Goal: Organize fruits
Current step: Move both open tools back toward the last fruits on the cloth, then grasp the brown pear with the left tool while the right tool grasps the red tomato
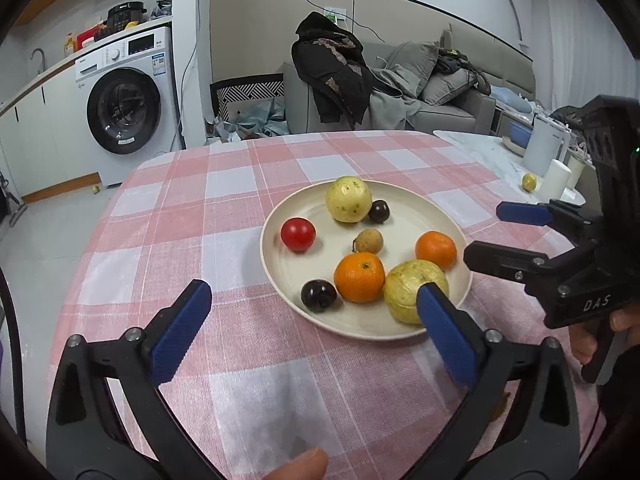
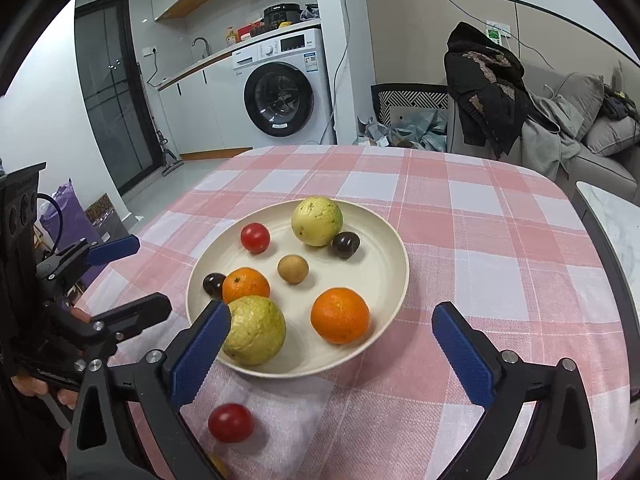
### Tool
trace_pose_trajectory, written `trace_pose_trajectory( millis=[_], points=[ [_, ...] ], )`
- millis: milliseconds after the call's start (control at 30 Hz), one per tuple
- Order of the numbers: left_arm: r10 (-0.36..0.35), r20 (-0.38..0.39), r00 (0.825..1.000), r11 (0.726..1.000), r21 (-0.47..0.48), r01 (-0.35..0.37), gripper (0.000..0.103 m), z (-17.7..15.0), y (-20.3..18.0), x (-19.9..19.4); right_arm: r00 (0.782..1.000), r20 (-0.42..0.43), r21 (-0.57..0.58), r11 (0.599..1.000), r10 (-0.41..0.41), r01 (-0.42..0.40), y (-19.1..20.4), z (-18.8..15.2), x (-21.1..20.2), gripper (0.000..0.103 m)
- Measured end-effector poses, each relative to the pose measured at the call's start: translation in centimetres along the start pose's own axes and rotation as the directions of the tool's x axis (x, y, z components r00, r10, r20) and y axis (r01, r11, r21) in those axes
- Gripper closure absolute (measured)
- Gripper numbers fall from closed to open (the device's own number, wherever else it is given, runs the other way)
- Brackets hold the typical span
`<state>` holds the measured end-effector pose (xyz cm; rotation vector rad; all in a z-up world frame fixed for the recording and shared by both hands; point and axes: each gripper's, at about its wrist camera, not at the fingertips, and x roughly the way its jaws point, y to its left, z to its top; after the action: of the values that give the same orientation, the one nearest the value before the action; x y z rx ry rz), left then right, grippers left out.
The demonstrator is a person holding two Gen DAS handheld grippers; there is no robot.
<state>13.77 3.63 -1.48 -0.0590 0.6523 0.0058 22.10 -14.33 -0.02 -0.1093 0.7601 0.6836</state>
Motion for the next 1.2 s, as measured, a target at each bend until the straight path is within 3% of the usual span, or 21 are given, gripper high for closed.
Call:
trace_pose_trajectory(
  millis=[900, 1200],
  points=[
    [-0.012, -0.033, 0.999, 0.995, 0.101, 0.016, 0.001, -4.2, -4.4, -3.6, 0.994, -0.097, -0.085, 0.996, -0.041, 0.033, 1.7, -4.9, -3.3, 0.0],
    [-0.068, -0.079, 0.995, 0.99, 0.117, 0.077, 0.001, -4.9, -5.7, -3.6, 0.988, -0.14, -0.133, 0.99, -0.061, 0.043, 1.9, -6.2, -3.2, 0.0]
  ],
)
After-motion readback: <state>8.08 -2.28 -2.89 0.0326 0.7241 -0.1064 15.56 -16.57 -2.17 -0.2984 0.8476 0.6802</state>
